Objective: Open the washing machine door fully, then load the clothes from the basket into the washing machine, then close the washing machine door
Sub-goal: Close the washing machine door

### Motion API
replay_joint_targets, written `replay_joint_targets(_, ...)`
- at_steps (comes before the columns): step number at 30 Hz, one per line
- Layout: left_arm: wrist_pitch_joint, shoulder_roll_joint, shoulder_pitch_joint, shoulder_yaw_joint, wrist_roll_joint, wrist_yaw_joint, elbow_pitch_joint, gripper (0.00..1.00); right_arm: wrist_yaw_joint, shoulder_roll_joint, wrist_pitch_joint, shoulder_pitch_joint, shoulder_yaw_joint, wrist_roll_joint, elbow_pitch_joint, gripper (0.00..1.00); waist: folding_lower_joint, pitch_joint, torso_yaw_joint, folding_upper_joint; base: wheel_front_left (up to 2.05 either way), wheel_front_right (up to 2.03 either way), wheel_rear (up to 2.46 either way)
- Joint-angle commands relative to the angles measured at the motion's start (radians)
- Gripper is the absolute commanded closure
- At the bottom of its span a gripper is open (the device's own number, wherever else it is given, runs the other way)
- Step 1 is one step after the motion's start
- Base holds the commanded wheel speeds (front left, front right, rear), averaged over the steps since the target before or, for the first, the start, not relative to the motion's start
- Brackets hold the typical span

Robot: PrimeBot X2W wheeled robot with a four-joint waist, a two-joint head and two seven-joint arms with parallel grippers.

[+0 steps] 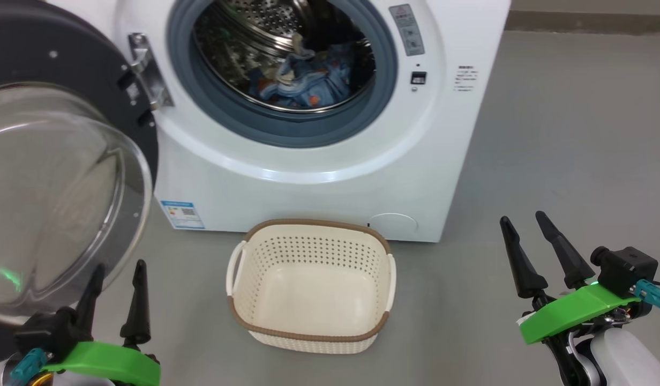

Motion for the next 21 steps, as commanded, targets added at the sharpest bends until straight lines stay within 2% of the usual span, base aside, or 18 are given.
replay_joint_targets(1, 0.001, 0.032, -0.01, 0.033, -0.005, 0.011, -0.013, 0.0, 0.006, -0.01, -0.008, 0.001, 0.021, 0.012, -0.019, 0.0, 0.0, -0.015, 0.044, 0.0, 0.0, 0.0, 0.0)
replay_joint_targets(11, 0.014, 0.033, 0.004, 0.027, 0.006, 0.054, -0.022, 0.0, 0.006, -0.012, -0.008, 0.006, 0.033, 0.021, -0.011, 0.0, 0.0, -0.031, 0.153, 0.0, 0.0, 0.0, 0.0)
replay_joint_targets(21, 0.008, 0.033, 0.005, 0.033, 0.004, 0.063, -0.026, 0.0, 0.006, -0.012, -0.008, 0.011, 0.041, 0.026, -0.007, 0.0, 0.0, -0.042, 0.233, 0.0, 0.0, 0.0, 0.0)
